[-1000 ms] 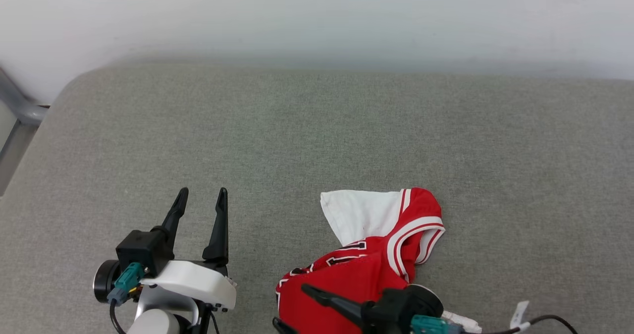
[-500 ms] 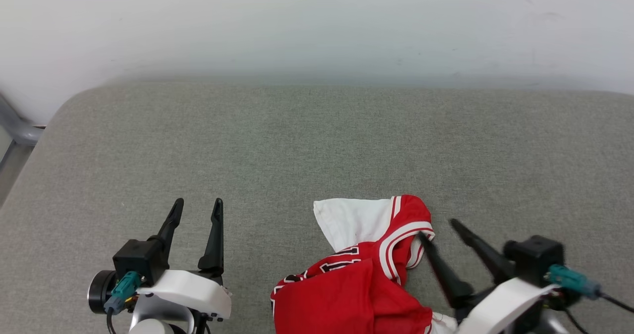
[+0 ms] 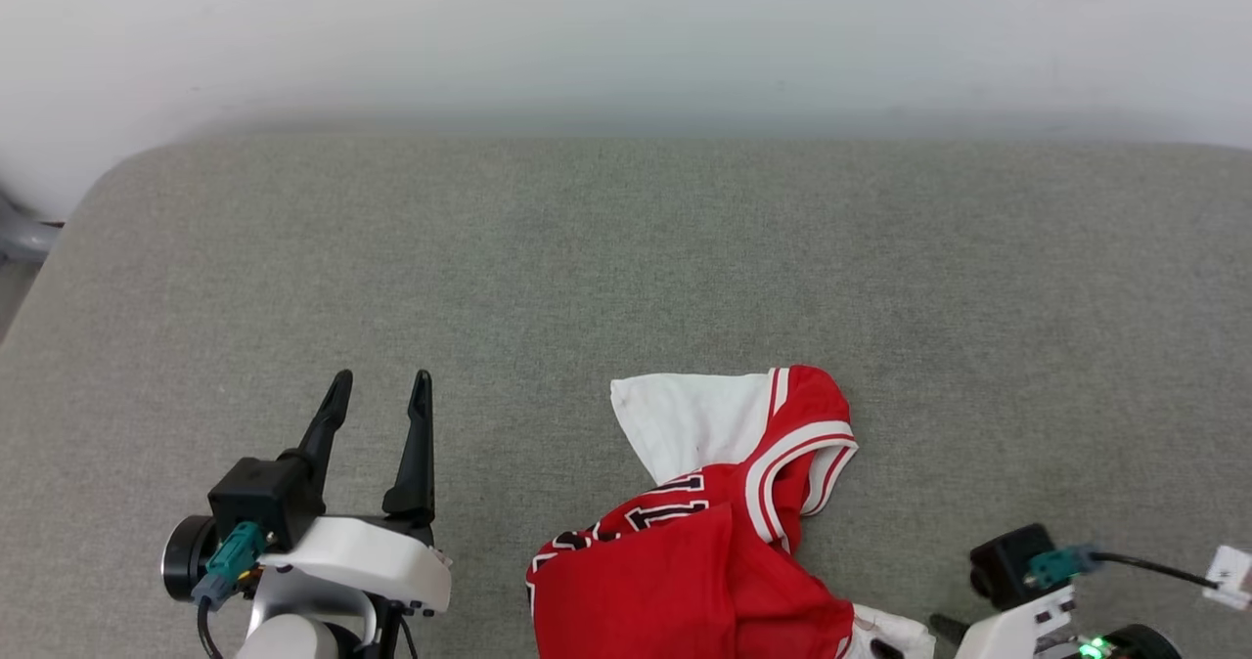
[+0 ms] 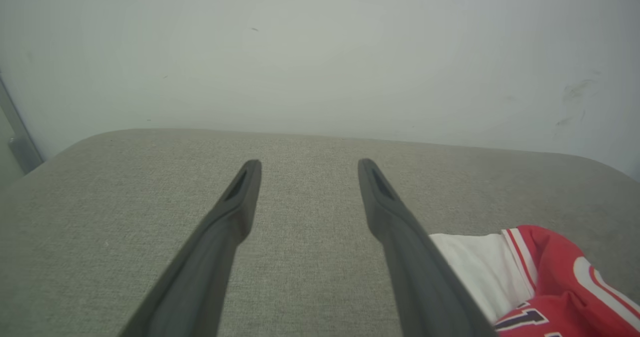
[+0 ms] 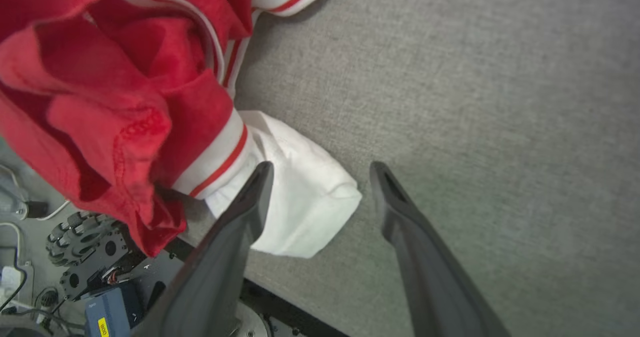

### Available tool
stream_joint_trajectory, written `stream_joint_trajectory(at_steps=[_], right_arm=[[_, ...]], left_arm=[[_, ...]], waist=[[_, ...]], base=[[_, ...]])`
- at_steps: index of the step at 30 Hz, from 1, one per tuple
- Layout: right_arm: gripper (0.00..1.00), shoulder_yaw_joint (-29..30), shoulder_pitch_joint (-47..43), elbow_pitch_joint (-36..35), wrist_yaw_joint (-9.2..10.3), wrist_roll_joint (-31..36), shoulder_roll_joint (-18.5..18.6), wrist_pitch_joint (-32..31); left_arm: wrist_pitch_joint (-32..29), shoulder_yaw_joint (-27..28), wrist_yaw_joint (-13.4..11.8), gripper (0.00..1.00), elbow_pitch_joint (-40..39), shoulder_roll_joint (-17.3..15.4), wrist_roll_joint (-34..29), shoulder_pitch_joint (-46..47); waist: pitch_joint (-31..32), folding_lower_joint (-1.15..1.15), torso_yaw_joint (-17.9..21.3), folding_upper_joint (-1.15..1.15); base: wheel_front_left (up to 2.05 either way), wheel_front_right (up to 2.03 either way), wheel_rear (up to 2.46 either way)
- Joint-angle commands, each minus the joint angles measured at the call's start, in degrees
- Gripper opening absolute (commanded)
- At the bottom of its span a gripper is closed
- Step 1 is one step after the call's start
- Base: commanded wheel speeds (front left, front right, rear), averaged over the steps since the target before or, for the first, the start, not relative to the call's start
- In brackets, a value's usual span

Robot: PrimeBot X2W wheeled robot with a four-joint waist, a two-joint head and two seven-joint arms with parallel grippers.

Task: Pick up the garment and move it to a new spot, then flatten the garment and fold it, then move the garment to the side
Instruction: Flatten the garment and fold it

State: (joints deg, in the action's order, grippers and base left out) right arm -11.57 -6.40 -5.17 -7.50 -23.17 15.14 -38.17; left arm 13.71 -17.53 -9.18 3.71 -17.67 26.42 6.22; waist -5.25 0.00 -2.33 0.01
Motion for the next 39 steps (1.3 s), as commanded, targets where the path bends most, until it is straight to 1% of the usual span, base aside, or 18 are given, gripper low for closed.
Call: stream_joint_trajectory(at_steps=[1,5,12,13,14,15,17,20,21,23,28,33,36,39], right_arm=[[1.0,-1.01,0.36,0.5,0.02,0.18,0.59,-0.22],[1.0,-3.25,1.97,4.24,0.02,-0.07,0.19,-1.05],[1.0,-6.7,2.02,10.83,-0.02,-1.06,-1.19,-3.92],[0.44,-7.13,2.13,11.25,-0.07,-1.16,-1.23,-4.23],[0.1,-7.39,2.27,11.38,-0.07,-1.43,-1.3,-4.17],[0.0,-7.45,2.43,11.37,-0.07,-1.57,-1.34,-4.09],[0.0,-6.83,3.5,10.26,-0.07,-1.2,-1.06,-2.96],[0.0,-4.0,5.95,7.29,0.06,0.28,-0.11,-0.14],[0.0,-4.0,5.95,7.29,0.06,0.28,-0.11,-0.14],[0.0,-0.79,8.42,4.3,0.04,2.31,0.35,2.82],[0.0,5.13,13.6,2.58,0.04,5.2,0.31,5.97],[0.0,12.59,17.67,4.13,0.04,7.39,0.54,6.99],[0.0,18.04,18.7,6.86,0.04,7.44,-0.3,7.35],[0.0,23.36,18.99,11.22,0.04,7.5,-0.93,7.74]], left_arm=[[0.03,-0.04,-0.11,1.0,-0.24,0.07,-0.1,0.73],[0.3,-0.07,0.19,1.0,-0.16,0.33,0.04,1.66],[0.76,0.31,0.48,1.0,0.51,0.56,0.24,2.87],[0.76,0.38,0.49,1.0,0.61,0.63,0.24,3.06],[0.85,0.46,0.53,1.0,0.7,0.69,0.25,3.17],[0.93,0.5,0.56,1.0,0.8,0.72,0.25,3.26],[1.04,0.66,0.53,1.0,1.04,0.85,0.31,3.29],[1.11,0.79,0.56,1.0,1.36,0.93,0.27,3.11],[1.11,0.79,0.56,1.0,1.36,0.93,0.27,3.11],[1.19,0.92,0.53,1.0,1.54,1.01,0.23,2.97],[1.27,0.99,0.53,1.0,1.38,1.17,0.23,3.03],[1.31,0.73,0.78,1.0,1.12,1.41,0.0,3.99],[1.37,0.76,0.97,1.0,1.34,1.58,0.11,4.44],[1.44,0.9,1.09,1.0,1.7,1.96,0.27,4.86]], waist=[[-0.95,0.0,-0.47,-0.01],[-2.87,0.0,-1.36,-0.01],[-5.42,0.0,-2.8,-0.01],[-5.57,0.0,-2.86,-0.01],[-5.71,0.0,-2.91,-0.01],[-5.81,0.0,-2.93,-0.01],[-5.8,0.0,-2.79,-0.01],[-5.36,0.0,-2.33,-0.01],[-5.36,0.0,-2.33,-0.01],[-4.89,0.0,-1.69,-0.01],[-4.73,0.0,-0.65,-0.01],[-6.07,0.0,-0.48,-0.01],[-7.25,0.0,-0.84,-0.01],[-8.34,0.0,-1.29,-0.01]], base=[[0.0,0.0,0.0],[0.0,0.0,0.0],[0.0,0.0,0.0],[0.0,0.0,0.0],[0.0,0.0,0.0],[0.0,0.0,0.0],[0.0,0.0,0.0],[0.0,0.0,0.0],[0.0,0.0,0.0],[0.0,0.0,0.0],[0.0,0.0,0.0],[0.0,0.0,0.0],[0.0,0.0,0.0],[0.0,0.0,0.0]])
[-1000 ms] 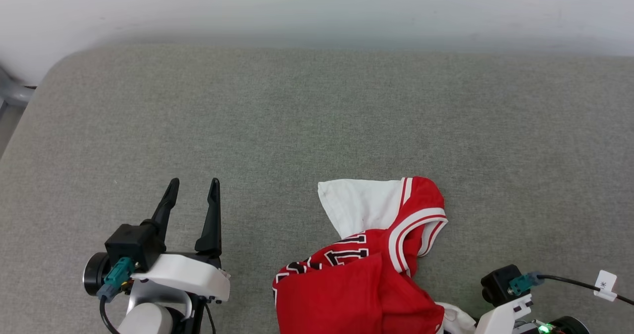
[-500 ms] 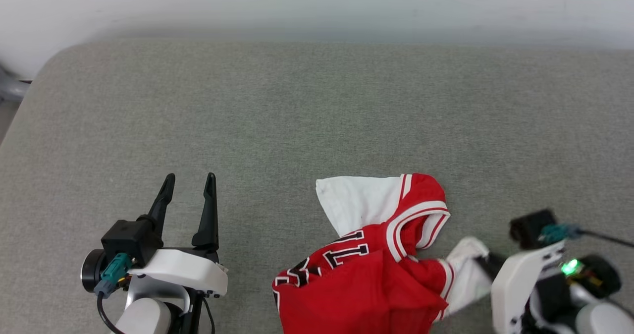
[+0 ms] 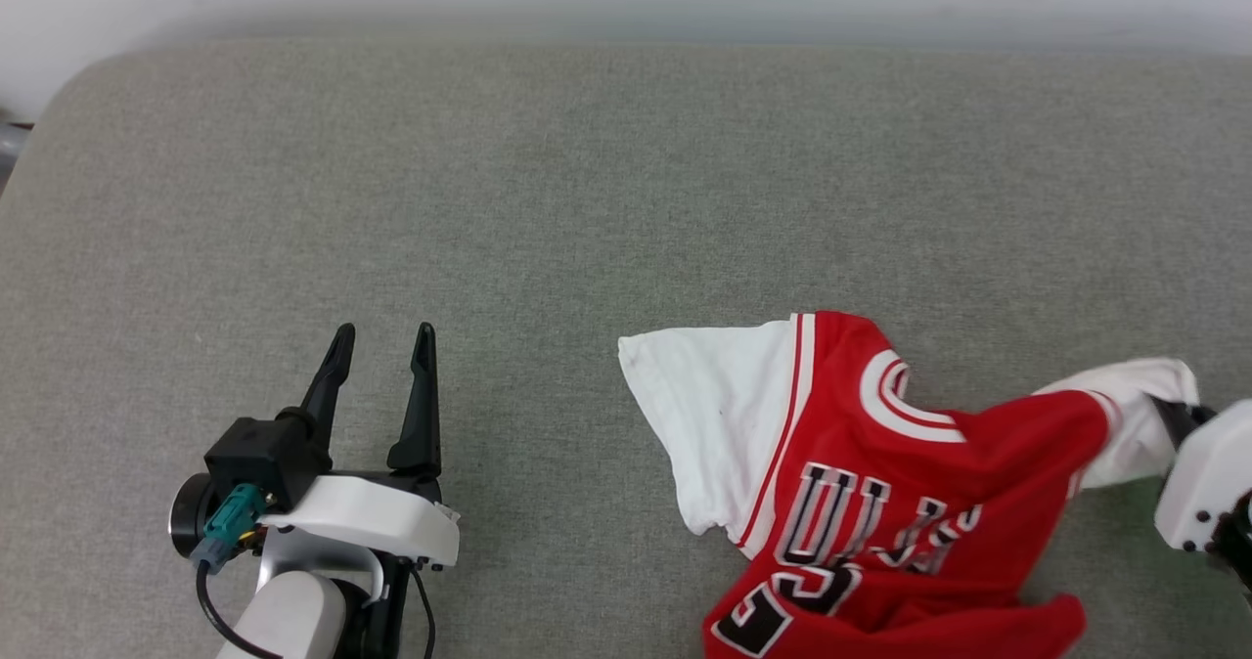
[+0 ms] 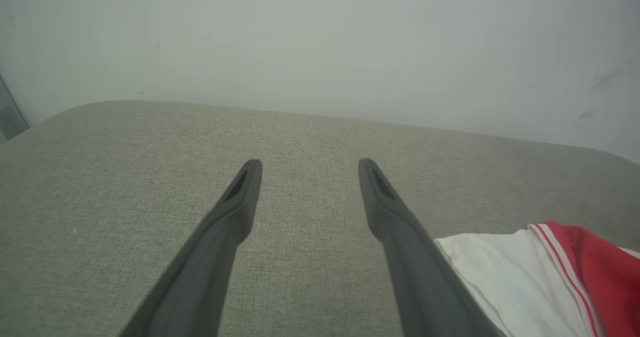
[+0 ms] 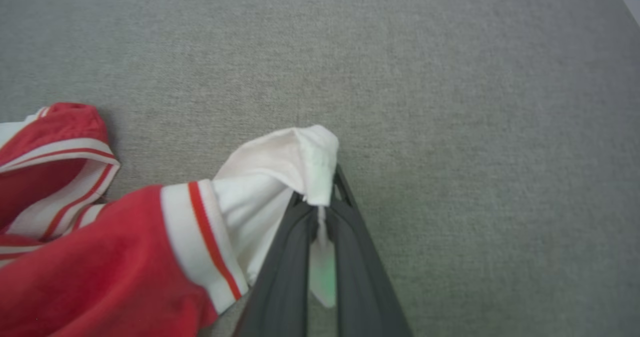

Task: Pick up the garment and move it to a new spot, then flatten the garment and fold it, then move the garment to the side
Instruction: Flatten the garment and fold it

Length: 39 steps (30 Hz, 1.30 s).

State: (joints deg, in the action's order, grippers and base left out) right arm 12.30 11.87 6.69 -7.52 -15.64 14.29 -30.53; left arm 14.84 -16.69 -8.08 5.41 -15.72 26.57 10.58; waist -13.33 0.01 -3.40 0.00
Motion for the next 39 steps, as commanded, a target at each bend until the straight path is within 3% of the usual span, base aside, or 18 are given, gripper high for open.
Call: stream_joint_trajectory(at_steps=[1,6,7,8,9,17,24,31,39], right_arm=[[0.0,0.87,0.64,1.03,0.06,-0.04,-0.39,0.31],[0.0,4.68,1.16,8.32,0.05,-0.05,-2.11,3.73],[0.33,5.03,1.39,8.95,0.05,-0.06,-2.58,5.08],[0.83,5.3,1.67,9.43,0.05,-0.46,-3.1,6.43],[1.0,5.26,1.76,9.85,0.05,-0.56,-3.5,7.72],[1.0,4.8,-0.68,8.26,0.05,1.41,-5.39,20.56],[1.0,3.13,-5.54,1.71,0.05,5.57,-8.99,30.3],[1.0,-2.64,-9.93,-5.32,0.05,6.31,-10.79,32.99],[1.0,-8.29,-13.62,-13.85,0.05,6.46,-11.33,31.48]], left_arm=[[0.31,0.14,0.09,1.0,0.13,0.13,0.13,0.66],[0.38,0.58,0.37,1.0,0.69,0.41,-0.04,1.09],[0.4,0.69,0.44,1.0,0.79,0.43,-0.11,1.08],[0.41,0.83,0.51,1.0,0.87,0.4,-0.13,1.06],[0.42,0.95,0.49,1.0,0.95,0.36,-0.14,1.01],[0.45,1.03,0.42,1.0,2.06,0.28,-0.53,-0.33],[-0.42,0.86,0.01,1.0,2.29,-0.62,-0.34,-2.04],[-4.68,-0.15,-0.09,1.0,1.46,-1.97,0.07,-2.4],[-18.02,-4.69,3.15,1.0,1.54,-3.75,1.06,3.22]], waist=[[-0.63,-0.01,-0.4,0.0],[-1.41,-0.01,-0.91,0.0],[-1.41,-0.01,-0.95,0.0],[-1.36,-0.01,-0.93,0.0],[-1.27,-0.01,-0.86,0.0],[2.03,-0.01,-0.29,0.0],[5.53,-0.01,0.96,0.0],[7.8,-0.01,3.06,0.0],[7.1,-0.01,6.39,0.0]], base=[[0.0,0.0,0.0],[0.0,0.0,0.0],[0.0,0.0,0.0],[0.0,0.0,0.0],[0.0,0.0,0.0],[0.0,0.0,0.0],[0.0,0.0,0.0],[0.0,0.0,0.0],[0.0,0.0,0.0]])
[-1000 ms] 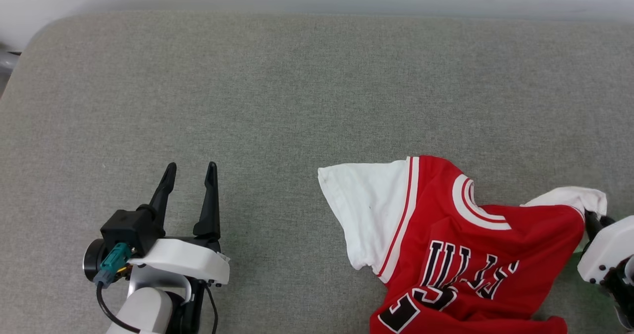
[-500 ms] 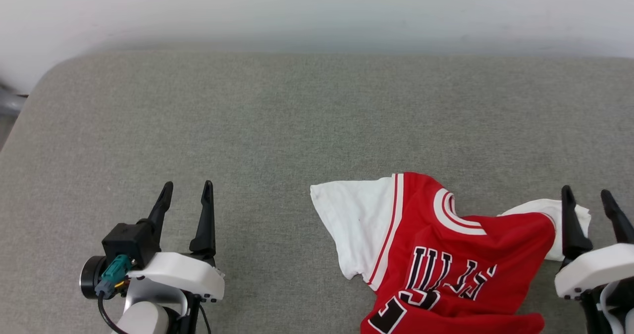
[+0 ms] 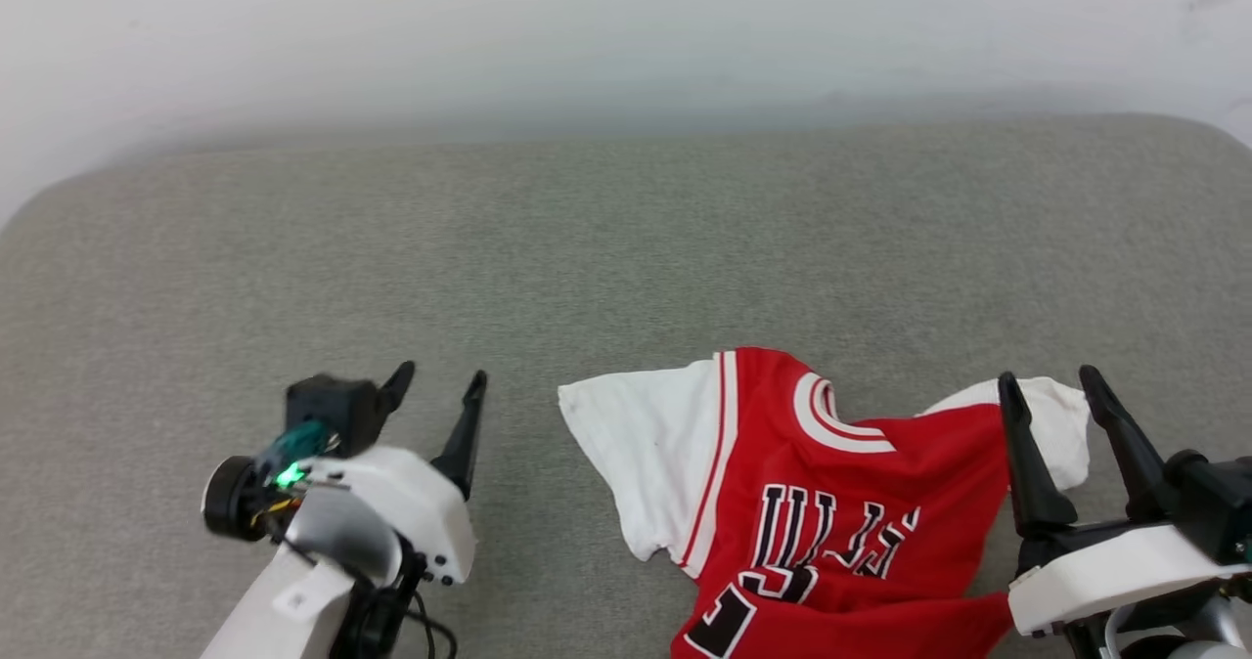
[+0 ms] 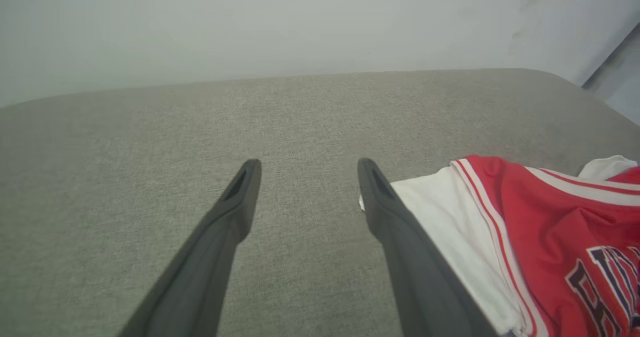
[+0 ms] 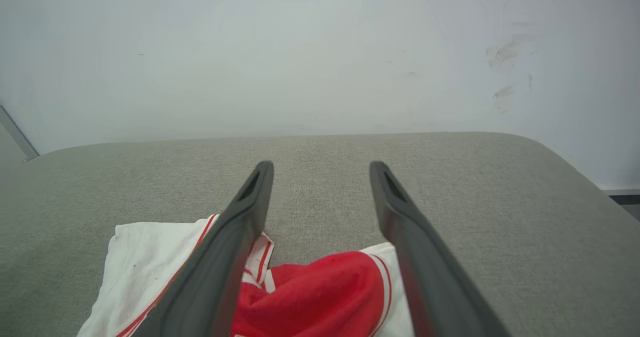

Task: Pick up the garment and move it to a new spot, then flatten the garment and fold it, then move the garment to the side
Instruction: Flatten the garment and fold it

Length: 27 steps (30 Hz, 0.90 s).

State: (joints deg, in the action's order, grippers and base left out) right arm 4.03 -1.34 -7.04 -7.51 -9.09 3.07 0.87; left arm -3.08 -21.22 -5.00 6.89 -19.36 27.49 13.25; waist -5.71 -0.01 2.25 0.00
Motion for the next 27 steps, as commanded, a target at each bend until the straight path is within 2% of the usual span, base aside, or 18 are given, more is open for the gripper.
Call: stream_joint_trajectory(at_steps=[1,8,17,23,24,26,27], right_arm=[[1.0,-0.41,-0.39,-1.21,0.04,-0.01,-0.13,-0.21],[1.0,-2.49,1.24,-4.16,0.04,-1.48,-0.25,-0.24],[1.0,-3.05,4.42,-1.03,0.04,-3.66,-0.24,2.12],[1.0,-2.78,6.06,1.32,0.04,-4.83,-0.24,3.21],[1.0,-2.74,6.29,1.65,0.04,-4.91,-0.24,3.35],[1.0,-2.6,6.75,2.39,0.04,-5.0,-0.24,3.47],[1.0,-2.42,6.84,2.76,0.04,-5.28,-0.24,3.47]], left_arm=[[-1.77,-0.7,0.51,1.0,0.25,0.01,0.4,1.56],[-16.1,-5.4,3.92,1.0,3.33,0.36,2.24,9.21],[-32.45,-9.54,7.56,1.0,9.36,-1.51,4.14,16.09],[-41.26,-16.01,10.33,1.0,12.5,-2.56,2.32,16.91],[-42.0,-16.91,10.6,0.54,12.7,-2.51,2.43,16.89],[-41.54,-17.75,10.97,0.0,12.56,-2.43,2.08,17.03],[-41.19,-17.88,10.89,0.0,12.69,-2.41,1.93,16.97]], waist=[[-0.93,0.01,1.26,0.0],[-6.6,0.01,4.79,0.0],[-12.97,0.01,7.54,0.0],[-14.44,0.01,7.61,0.0],[-14.54,0.01,7.58,0.0],[-14.5,0.01,7.49,0.0],[-14.28,0.01,7.38,0.0]], base=[[0.0,0.0,0.0],[0.0,0.0,0.0],[0.0,0.0,0.0],[0.0,0.0,0.0],[0.0,0.0,0.0],[0.0,0.0,0.0],[0.0,0.0,0.0]])
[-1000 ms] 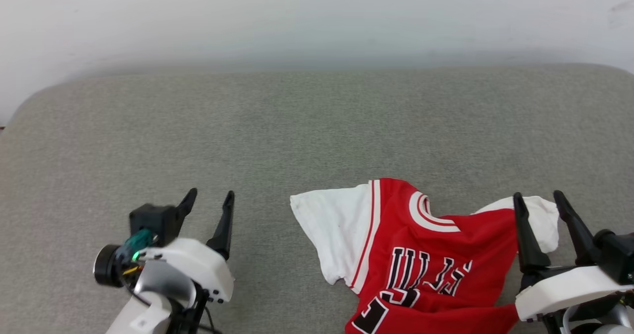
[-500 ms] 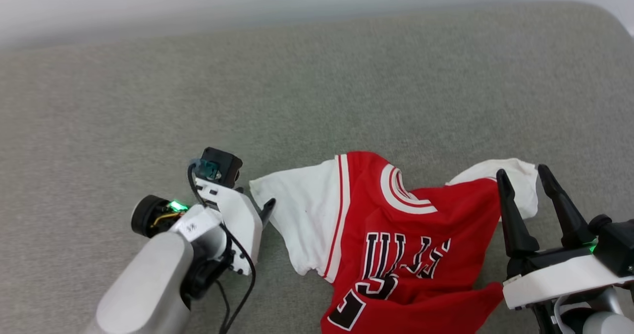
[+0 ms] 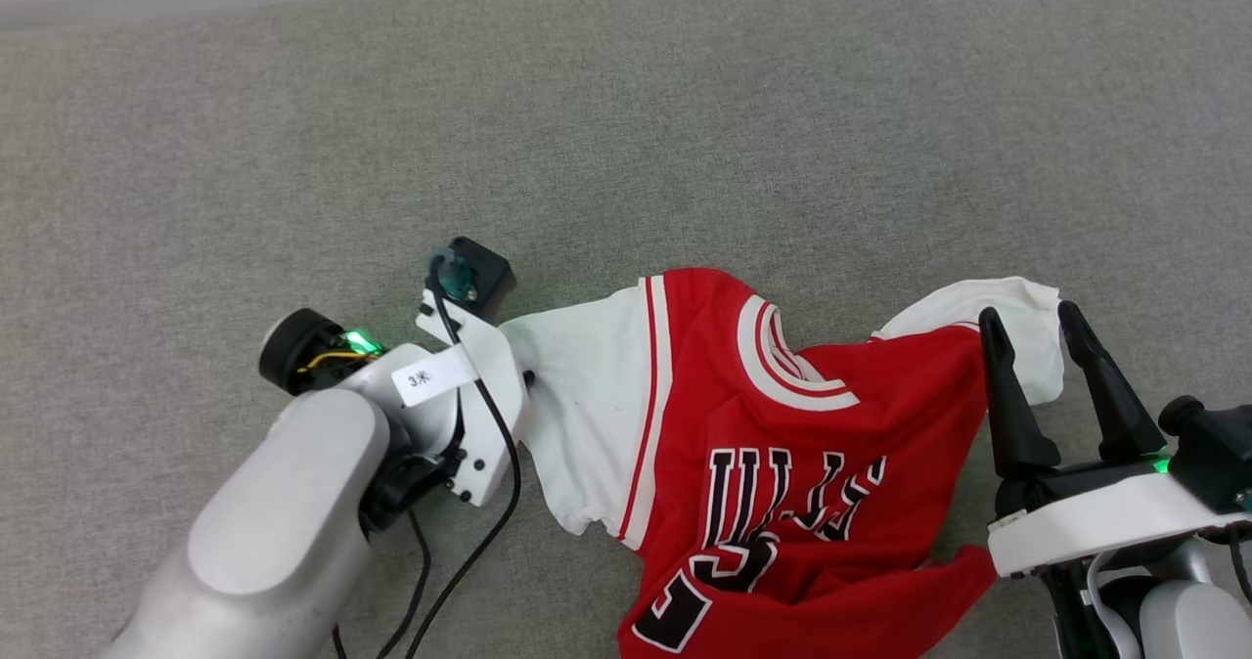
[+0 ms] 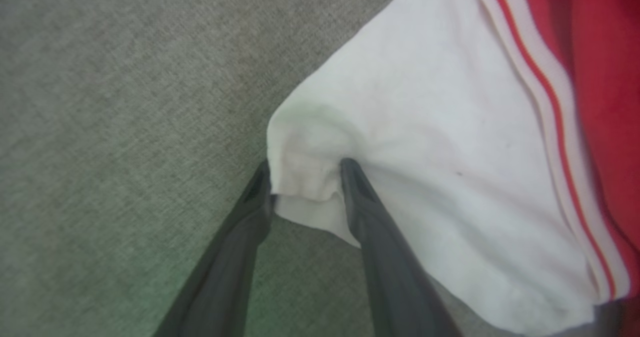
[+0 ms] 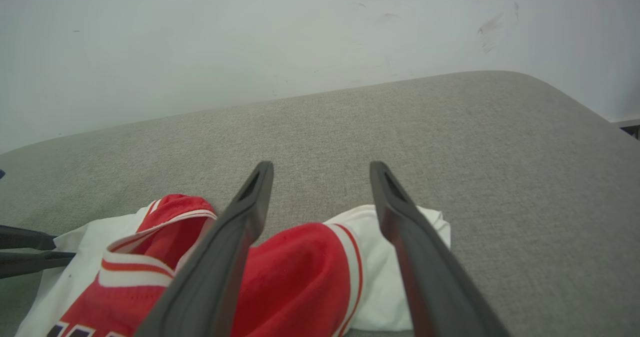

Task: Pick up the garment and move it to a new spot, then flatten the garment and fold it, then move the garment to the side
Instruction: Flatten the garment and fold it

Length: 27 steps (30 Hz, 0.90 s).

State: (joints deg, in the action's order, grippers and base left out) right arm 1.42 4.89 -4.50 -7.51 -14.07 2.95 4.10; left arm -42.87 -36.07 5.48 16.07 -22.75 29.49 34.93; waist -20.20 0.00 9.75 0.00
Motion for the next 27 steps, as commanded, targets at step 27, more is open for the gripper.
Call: stream_joint_trajectory(at_steps=[27], right_arm=[[1.0,12.82,5.07,15.69,0.04,-8.17,7.4,-24.62]], left_arm=[[25.19,11.46,-13.42,0.0,-10.06,-3.57,0.23,-15.36]], waist=[[8.95,0.0,-8.95,0.0]], base=[[0.0,0.0,0.0]])
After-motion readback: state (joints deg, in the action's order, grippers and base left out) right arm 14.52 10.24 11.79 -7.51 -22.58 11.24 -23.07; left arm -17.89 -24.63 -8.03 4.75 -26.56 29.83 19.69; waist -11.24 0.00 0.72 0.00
